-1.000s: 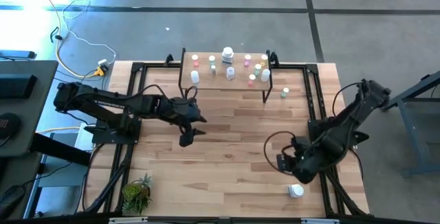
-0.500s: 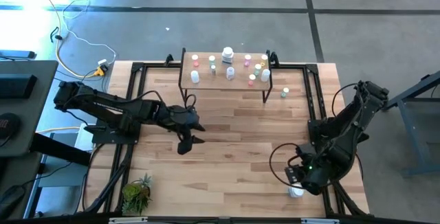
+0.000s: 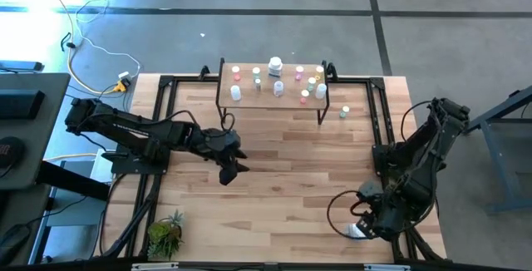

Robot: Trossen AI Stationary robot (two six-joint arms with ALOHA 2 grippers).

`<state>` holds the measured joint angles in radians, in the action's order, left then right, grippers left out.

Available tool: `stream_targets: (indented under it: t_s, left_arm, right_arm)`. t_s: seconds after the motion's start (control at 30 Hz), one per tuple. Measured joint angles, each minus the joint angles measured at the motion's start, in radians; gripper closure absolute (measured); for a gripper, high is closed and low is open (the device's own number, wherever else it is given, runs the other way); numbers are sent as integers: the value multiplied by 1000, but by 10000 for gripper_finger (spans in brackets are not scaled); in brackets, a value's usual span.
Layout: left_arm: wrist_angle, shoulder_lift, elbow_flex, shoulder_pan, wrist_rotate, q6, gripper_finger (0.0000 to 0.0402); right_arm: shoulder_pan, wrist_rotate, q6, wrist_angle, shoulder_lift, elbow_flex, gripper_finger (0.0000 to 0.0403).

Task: Pick and place medicine bottles onto shelf by color
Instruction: Put the white pill bottle on the shelf

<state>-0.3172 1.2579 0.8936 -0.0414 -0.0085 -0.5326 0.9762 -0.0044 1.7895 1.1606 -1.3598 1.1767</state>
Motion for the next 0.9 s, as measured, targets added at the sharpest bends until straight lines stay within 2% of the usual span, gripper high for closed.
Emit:
stream_targets:
  t_s: [0.13,0.3,0.53,0.9]
  left_arm:
    - [0,0,0,0,-48,-45,167]
    - [0,0,0,0,-70,-85,167]
    - [0,0,0,-20,-137,-131,167]
    - [0,0,0,-60,-199,-149,167]
  right_arm:
    - [20,9,-68,0,-3,0,181]
    - [74,44,-238,-28,-47,0,147]
    - [120,74,-428,-129,-163,0,144]
    - [125,74,-445,-138,-279,0,144]
